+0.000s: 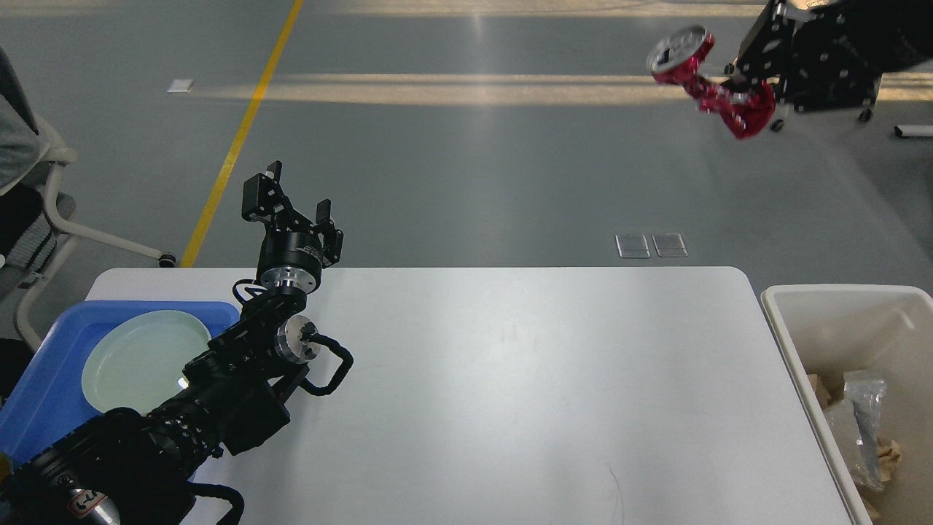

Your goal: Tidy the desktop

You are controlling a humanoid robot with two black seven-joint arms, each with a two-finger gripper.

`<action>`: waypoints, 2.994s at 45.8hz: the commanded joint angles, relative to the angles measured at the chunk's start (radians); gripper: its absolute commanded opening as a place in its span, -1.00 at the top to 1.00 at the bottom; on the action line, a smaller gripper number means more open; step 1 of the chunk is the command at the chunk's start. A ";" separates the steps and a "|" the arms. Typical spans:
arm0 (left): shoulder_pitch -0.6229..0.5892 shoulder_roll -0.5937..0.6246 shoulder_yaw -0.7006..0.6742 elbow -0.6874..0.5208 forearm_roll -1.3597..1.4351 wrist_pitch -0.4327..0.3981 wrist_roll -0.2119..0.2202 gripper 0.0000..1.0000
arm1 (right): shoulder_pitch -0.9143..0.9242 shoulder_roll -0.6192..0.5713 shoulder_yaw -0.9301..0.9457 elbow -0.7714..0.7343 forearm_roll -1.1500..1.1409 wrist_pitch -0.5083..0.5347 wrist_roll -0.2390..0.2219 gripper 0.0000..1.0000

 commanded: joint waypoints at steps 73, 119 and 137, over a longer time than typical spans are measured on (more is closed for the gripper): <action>0.000 0.000 0.000 0.000 0.000 0.000 0.000 -0.98 | -1.308 0.113 -0.088 -0.593 -0.212 -0.797 -0.009 -0.53; 0.000 0.000 0.000 0.000 0.000 0.000 0.000 -0.98 | -0.328 0.030 -0.201 0.152 -0.201 -0.330 -0.013 -0.98; 0.000 0.000 0.000 0.000 0.000 0.000 0.000 -0.98 | 0.148 0.027 -0.086 0.217 -0.123 0.000 -0.003 -0.98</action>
